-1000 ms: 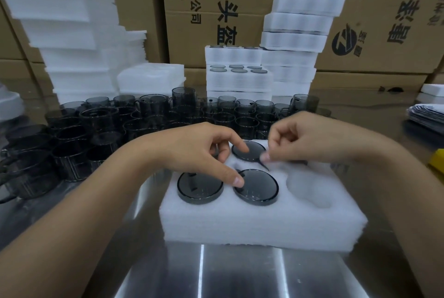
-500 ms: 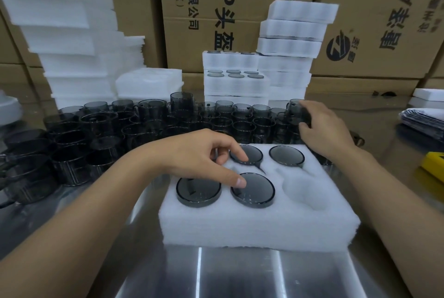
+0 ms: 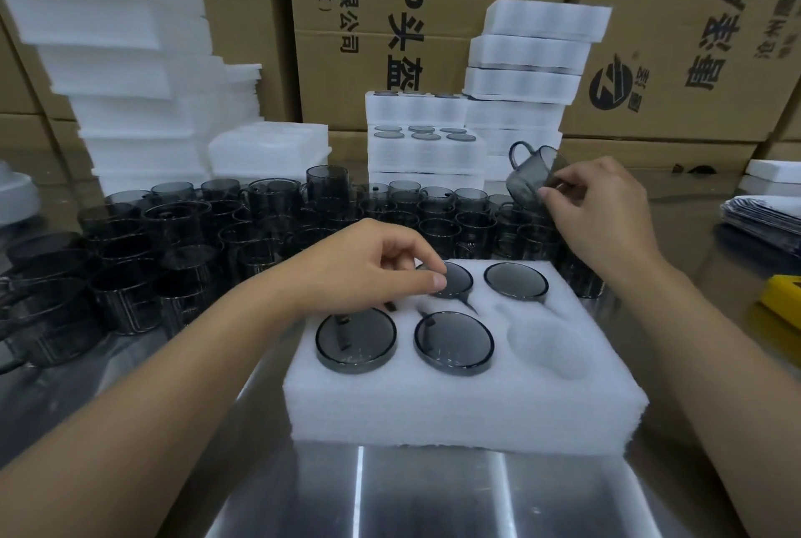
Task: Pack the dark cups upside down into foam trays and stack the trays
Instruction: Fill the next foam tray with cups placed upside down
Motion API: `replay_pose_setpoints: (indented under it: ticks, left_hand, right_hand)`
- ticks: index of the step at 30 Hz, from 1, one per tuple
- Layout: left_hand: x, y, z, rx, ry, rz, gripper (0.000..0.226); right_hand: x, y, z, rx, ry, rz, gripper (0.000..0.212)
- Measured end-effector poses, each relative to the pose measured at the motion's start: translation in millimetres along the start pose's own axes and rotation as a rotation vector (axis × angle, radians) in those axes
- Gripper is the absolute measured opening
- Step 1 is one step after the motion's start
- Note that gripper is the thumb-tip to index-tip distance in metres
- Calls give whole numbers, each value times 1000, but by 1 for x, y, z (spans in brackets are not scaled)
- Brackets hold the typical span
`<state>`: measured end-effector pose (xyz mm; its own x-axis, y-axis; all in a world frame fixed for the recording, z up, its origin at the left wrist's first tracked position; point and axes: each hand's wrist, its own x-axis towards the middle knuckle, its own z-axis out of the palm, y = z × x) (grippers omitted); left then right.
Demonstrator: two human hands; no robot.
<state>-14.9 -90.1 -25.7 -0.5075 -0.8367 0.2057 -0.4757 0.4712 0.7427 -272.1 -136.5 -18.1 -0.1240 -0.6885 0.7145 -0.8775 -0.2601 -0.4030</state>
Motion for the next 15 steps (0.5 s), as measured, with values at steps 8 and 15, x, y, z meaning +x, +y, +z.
replay_pose_setpoints:
  ticks: [8, 15]
  left_hand:
    - [7, -3, 0, -376, 274, -80, 22]
    - [11, -6, -3, -601, 335, -142, 27]
  right_hand:
    - [-28, -58, -1, 337, -151, -93, 9]
    - [-40, -64, 3, 434, -300, -243, 13]
